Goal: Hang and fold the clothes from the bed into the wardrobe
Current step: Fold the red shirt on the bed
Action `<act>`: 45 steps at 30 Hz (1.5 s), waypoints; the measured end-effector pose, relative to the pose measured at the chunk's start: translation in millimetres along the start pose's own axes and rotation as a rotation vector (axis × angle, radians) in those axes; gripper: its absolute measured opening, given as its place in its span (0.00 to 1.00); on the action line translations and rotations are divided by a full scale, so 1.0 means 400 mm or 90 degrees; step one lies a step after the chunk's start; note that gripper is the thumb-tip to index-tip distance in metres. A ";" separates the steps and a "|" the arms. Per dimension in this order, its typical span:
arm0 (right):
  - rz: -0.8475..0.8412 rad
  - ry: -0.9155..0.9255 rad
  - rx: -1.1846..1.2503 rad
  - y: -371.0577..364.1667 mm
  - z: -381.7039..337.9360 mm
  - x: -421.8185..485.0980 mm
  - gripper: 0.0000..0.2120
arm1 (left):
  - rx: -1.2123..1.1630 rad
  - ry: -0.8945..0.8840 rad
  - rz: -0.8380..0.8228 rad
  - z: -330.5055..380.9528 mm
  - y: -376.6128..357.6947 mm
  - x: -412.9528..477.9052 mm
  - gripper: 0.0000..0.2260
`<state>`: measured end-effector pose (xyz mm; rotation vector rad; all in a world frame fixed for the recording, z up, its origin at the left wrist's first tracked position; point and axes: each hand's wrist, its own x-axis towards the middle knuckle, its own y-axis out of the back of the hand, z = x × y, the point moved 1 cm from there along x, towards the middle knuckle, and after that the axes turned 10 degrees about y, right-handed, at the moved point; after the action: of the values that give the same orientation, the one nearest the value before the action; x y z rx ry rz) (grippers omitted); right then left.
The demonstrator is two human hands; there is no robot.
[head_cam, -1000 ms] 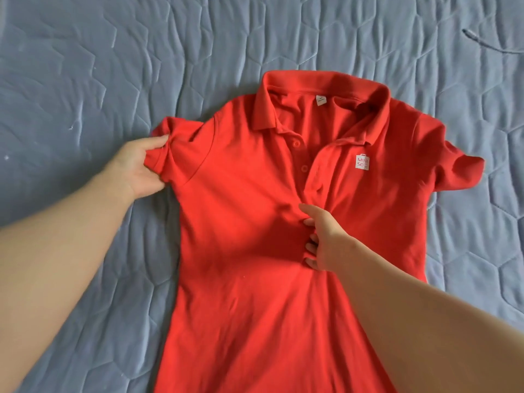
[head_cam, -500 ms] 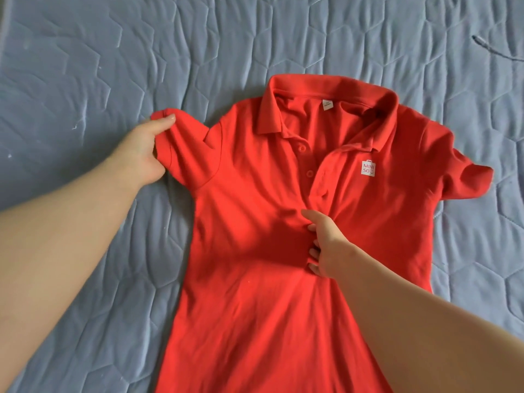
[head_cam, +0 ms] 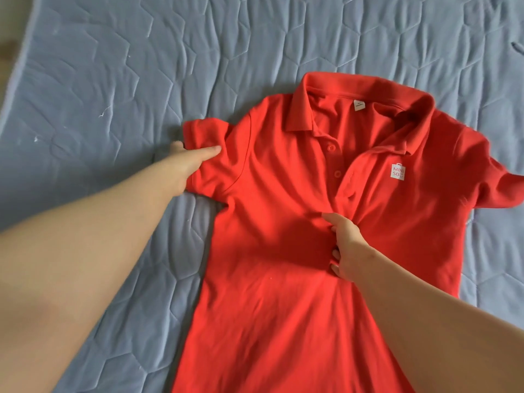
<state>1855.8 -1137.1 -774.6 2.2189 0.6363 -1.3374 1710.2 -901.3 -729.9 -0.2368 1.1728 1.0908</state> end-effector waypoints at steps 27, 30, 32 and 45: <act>0.005 0.008 -0.026 -0.006 0.005 -0.010 0.28 | -0.041 0.243 -0.052 -0.032 0.067 -0.013 0.07; -0.008 0.015 -0.021 -0.001 0.007 -0.013 0.27 | -0.111 0.101 0.035 0.014 0.035 -0.032 0.09; -0.019 0.021 -0.018 0.005 0.010 -0.019 0.25 | -0.067 -0.064 0.188 0.040 -0.006 -0.056 0.15; 0.475 0.410 -0.062 0.353 -0.049 -0.046 0.09 | 0.683 -0.351 0.212 -0.089 -0.436 -0.256 0.34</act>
<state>1946.9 -1238.4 -728.3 2.4224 0.0244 -0.2186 1827.6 -1069.8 -724.0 1.0538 1.1458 0.6004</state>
